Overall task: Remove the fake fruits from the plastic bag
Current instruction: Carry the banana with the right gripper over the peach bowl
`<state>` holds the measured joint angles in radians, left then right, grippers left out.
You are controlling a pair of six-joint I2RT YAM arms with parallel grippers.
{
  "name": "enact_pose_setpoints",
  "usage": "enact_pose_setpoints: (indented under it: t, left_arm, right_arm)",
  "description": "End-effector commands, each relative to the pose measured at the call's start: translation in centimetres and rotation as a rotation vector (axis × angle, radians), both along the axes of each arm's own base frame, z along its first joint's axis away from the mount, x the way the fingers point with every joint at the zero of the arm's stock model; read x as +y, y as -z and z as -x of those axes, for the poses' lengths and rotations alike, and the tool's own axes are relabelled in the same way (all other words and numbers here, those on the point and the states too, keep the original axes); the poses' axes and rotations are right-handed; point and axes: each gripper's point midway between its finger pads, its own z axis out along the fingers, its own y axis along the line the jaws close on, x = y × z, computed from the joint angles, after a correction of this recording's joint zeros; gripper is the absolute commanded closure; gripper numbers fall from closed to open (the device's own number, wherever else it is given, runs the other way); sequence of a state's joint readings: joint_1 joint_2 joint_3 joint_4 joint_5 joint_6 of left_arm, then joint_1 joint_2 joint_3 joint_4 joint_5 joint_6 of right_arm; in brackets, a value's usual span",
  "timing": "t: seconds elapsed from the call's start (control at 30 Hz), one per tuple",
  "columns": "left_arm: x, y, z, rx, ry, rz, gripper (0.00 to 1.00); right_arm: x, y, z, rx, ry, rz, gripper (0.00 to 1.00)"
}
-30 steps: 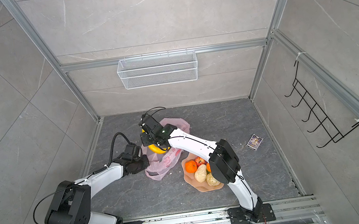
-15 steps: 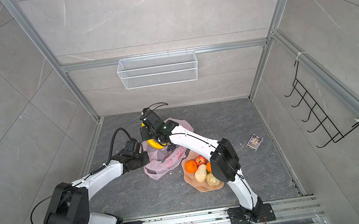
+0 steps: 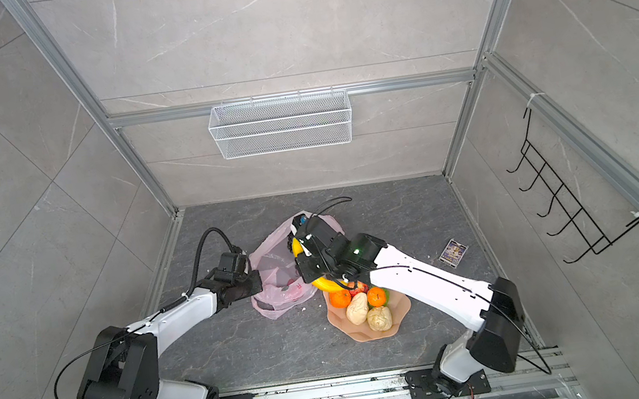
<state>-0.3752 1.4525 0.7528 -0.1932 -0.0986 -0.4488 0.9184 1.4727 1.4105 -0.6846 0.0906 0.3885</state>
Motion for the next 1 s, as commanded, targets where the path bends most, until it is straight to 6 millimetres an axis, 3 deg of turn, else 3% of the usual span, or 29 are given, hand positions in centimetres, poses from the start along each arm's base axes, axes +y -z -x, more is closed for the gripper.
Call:
enact_pose_setpoints:
  t: [0.0,0.13,0.33,0.73,0.97]
  left_arm:
    - [-0.5,-1.6,-0.9,-0.075,0.031,0.020,0.98]
    - [-0.7,-1.5,-0.9,-0.072,0.035,0.027,0.98]
    - [-0.7,-1.3,-1.0,-0.065,0.034,0.026,0.98]
    - [-0.6,-1.0,-0.9,-0.058,0.031,0.020,0.98]
    - [-0.7,-0.9,-0.9,-0.056,0.034,0.022,0.98]
  right_arm:
    - [-2.8,2.6,2.8,0.045,0.011,0.119,0.81]
    - [-4.6,4.9,5.2,0.085,0.036,0.179,0.81]
    - [-5.9,7.5,7.2,0.130,0.038,0.242,0.81]
    - [-5.7,10.9,8.0,0.157,-0.009,0.280,0.80]
    - [-5.6,11.8,8.2,0.172,-0.005,0.281,0.79]
